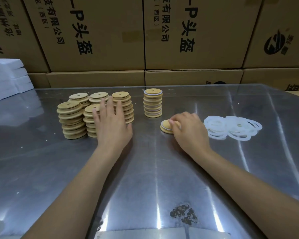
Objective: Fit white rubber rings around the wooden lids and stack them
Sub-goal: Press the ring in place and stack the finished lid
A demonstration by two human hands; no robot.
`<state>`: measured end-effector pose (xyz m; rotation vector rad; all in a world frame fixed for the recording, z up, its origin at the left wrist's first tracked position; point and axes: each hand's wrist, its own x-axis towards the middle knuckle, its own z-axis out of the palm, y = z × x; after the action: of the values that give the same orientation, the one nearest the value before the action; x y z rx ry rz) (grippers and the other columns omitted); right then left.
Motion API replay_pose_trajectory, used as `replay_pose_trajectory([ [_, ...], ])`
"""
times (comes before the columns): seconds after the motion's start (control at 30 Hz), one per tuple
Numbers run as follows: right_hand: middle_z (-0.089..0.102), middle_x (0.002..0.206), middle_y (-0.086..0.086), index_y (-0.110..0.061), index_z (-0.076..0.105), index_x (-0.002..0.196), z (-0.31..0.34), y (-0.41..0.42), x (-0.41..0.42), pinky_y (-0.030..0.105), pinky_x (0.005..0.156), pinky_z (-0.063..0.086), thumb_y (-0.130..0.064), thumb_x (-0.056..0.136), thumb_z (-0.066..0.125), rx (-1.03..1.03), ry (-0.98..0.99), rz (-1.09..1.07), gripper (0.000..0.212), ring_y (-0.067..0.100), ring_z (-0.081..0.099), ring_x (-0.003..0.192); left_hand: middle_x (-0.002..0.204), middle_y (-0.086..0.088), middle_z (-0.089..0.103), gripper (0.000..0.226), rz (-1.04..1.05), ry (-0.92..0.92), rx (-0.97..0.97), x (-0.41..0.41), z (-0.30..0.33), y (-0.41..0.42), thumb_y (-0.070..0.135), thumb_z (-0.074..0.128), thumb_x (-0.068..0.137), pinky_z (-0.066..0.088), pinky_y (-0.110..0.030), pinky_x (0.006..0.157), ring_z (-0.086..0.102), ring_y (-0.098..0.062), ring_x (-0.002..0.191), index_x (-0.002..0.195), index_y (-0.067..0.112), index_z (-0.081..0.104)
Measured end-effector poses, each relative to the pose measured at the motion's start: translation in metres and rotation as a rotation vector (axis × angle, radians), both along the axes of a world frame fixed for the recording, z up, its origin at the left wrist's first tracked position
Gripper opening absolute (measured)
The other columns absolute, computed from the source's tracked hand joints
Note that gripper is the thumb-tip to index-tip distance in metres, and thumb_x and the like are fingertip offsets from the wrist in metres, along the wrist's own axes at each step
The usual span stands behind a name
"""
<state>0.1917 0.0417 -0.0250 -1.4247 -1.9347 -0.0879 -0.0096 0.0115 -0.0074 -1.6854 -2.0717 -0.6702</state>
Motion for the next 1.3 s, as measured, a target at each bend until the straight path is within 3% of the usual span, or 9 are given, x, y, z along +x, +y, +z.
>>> replay_pose_trajectory([
  [0.1,0.062,0.109,-0.003,-0.021,0.065,0.107,-0.003,0.000,-0.005,0.035,0.082,0.040,-0.037,0.097,0.041,-0.037,-0.229,-0.015,0.031,0.022,0.049,0.102,0.158,-0.017,0.008,0.082,0.131,-0.026,-0.024,-0.011,0.002,-0.001,0.037,0.059,0.087,-0.001,-0.054,0.115,0.000,-0.034,0.146,0.149,0.008,0.015],
  [0.33,0.048,0.140,-0.002,-0.020,0.047,0.134,-0.006,0.020,-0.004,0.038,0.099,0.033,-0.040,0.097,0.037,-0.209,-0.259,-0.062,0.043,0.023,0.041,0.126,0.151,-0.014,0.030,0.071,0.163,-0.078,-0.032,-0.021,0.000,-0.001,0.030,0.060,0.089,0.007,-0.058,0.114,0.018,-0.032,0.142,0.146,0.007,0.025],
  [0.5,0.025,0.156,-0.002,-0.021,0.027,0.147,-0.005,0.046,-0.003,0.046,0.114,0.019,-0.047,0.098,0.031,-0.356,-0.258,-0.041,0.056,0.021,0.026,0.141,0.147,-0.014,0.035,0.066,0.152,-0.081,0.001,-0.023,0.000,0.001,0.024,0.063,0.088,0.009,-0.057,0.114,0.023,-0.032,0.140,0.143,0.007,0.031],
  [0.77,0.003,0.160,-0.009,-0.026,0.008,0.152,-0.007,0.062,-0.002,0.049,0.116,0.006,-0.055,0.097,0.024,-0.458,-0.296,0.040,0.065,0.014,0.004,0.147,0.153,-0.017,0.023,0.062,0.172,-0.125,-0.023,-0.022,-0.001,0.000,0.023,0.062,0.088,0.007,-0.055,0.115,0.014,-0.043,0.141,0.140,0.007,0.034],
  [1.0,-0.001,0.160,-0.009,-0.026,0.005,0.152,-0.008,0.062,-0.001,0.049,0.116,0.006,-0.057,0.096,0.025,-0.465,-0.288,0.055,0.067,0.015,0.004,0.147,0.147,-0.016,0.035,0.046,0.149,-0.148,0.021,-0.025,0.002,0.000,0.019,0.059,0.091,0.012,-0.054,0.115,0.024,-0.039,0.138,0.133,0.007,0.045],
  [1.1,0.008,0.160,-0.004,-0.022,0.012,0.152,-0.006,0.055,-0.002,0.047,0.116,0.011,-0.051,0.097,0.031,-0.364,-0.191,0.008,0.065,0.019,0.015,0.146,0.141,-0.016,0.042,0.042,0.145,-0.127,0.056,-0.026,0.003,-0.001,0.018,0.060,0.090,0.017,-0.054,0.114,0.033,-0.037,0.132,0.129,0.008,0.049],
  [1.17,0.028,0.155,0.004,-0.015,0.028,0.146,-0.003,0.049,-0.001,0.045,0.113,0.019,-0.043,0.098,0.035,-0.250,-0.168,-0.096,0.056,0.024,0.031,0.139,0.136,-0.015,0.046,0.038,0.150,-0.109,0.078,-0.027,0.005,-0.003,0.015,0.060,0.090,0.020,-0.054,0.113,0.038,-0.037,0.127,0.126,0.008,0.052],
  [1.23,0.051,0.135,0.010,-0.010,0.046,0.129,-0.001,0.041,-0.001,0.042,0.105,0.029,-0.034,0.097,0.038,-0.158,-0.219,-0.186,0.041,0.028,0.046,0.123,0.131,-0.015,0.050,0.032,0.146,-0.096,0.098,-0.028,0.006,-0.004,0.011,0.059,0.090,0.021,-0.053,0.113,0.042,-0.036,0.123,0.121,0.009,0.054],
  [1.3,0.059,0.118,0.010,-0.008,0.053,0.113,0.000,0.031,0.001,0.039,0.096,0.033,-0.027,0.095,0.039,-0.122,-0.247,-0.220,0.030,0.030,0.051,0.111,0.125,-0.014,0.054,0.030,0.132,-0.084,0.124,-0.027,0.008,-0.005,0.006,0.057,0.089,0.023,-0.052,0.112,0.045,-0.035,0.119,0.119,0.010,0.056],
])
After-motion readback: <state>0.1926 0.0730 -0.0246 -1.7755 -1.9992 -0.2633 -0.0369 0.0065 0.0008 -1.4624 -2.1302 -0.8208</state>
